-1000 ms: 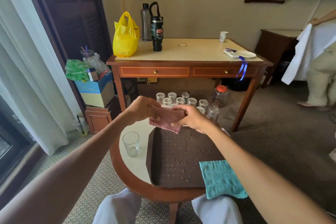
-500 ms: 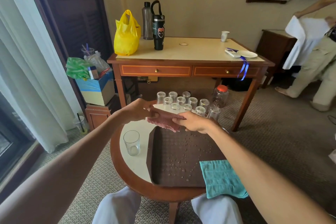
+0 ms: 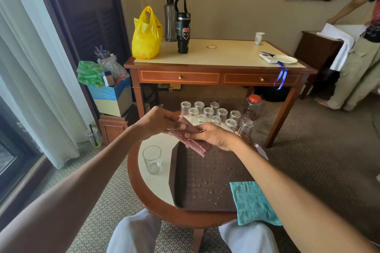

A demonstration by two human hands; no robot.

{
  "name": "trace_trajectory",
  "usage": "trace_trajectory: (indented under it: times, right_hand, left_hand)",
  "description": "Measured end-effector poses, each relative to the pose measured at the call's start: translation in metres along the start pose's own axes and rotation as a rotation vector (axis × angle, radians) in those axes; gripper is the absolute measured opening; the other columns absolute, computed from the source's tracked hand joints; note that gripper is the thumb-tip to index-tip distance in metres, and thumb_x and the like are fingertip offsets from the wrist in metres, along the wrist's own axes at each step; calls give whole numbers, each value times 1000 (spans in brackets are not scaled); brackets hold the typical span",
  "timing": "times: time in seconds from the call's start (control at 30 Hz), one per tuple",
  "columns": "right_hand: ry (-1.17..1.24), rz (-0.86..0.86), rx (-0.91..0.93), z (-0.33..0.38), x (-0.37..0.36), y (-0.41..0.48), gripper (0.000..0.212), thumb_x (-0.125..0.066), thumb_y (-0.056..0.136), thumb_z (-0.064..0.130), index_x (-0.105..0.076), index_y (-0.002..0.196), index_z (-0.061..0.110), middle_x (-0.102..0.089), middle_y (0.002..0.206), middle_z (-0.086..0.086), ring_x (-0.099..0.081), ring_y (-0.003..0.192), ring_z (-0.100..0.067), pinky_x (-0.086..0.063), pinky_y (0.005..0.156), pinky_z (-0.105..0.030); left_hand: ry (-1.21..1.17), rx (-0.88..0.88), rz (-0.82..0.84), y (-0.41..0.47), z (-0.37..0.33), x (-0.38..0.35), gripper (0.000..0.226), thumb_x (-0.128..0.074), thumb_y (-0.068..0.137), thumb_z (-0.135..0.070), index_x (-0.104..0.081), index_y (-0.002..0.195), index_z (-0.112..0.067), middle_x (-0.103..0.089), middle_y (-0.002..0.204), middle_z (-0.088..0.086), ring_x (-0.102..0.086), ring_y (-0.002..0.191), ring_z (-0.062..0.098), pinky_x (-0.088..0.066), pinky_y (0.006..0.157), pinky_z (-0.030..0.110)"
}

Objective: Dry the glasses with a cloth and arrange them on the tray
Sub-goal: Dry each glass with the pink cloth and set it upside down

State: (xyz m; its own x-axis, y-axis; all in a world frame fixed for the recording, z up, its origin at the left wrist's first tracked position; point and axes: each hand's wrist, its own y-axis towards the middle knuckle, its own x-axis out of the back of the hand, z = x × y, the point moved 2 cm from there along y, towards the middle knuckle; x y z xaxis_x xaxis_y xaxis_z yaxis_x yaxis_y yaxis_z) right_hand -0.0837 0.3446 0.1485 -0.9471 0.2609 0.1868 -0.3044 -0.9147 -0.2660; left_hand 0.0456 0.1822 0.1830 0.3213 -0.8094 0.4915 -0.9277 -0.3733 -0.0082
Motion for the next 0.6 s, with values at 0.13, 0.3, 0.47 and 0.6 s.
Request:
trace_trajectory:
  times: [0.13,0.3,0.47,0.6]
  right_hand:
    - [25,76,-20,-2,-6,8,34,-64,96,18,-60,126,2,-72,111,-14,-71,98,-24,-57,85,-30]
    - [60,85,-38,-11,-15,20,22,-50,103,8,-52,125,9,-71,102,-16,-71,87,-31,-61,81,-40]
    - [-106,2,-106,-23,-33,40,23,-50,105,24,-56,123,12,-69,101,-14,-69,90,-31,-59,76,-35]
    - [-140,-14,-129,-29,-48,58,43,-48,104,41,-62,117,2,-66,82,-10,-60,60,-15,-49,55,-25]
  left_hand:
    - [-36,19,-22,-5,13,11,10,-78,86,-21,-79,96,-20,-77,91,-4,-76,87,17,-62,71,24]
    - [190,150,46,-19,59,27,81,-74,66,-73,-64,131,-26,-66,127,-5,-62,116,15,-54,97,36]
    - [423,255,112,-33,114,20,106,-91,69,-47,-34,156,-25,-44,154,8,-44,139,25,-41,111,42]
    - [449,303,126,-34,150,14,114,-98,63,-35,-34,155,-19,-54,147,10,-50,133,26,-40,108,39]
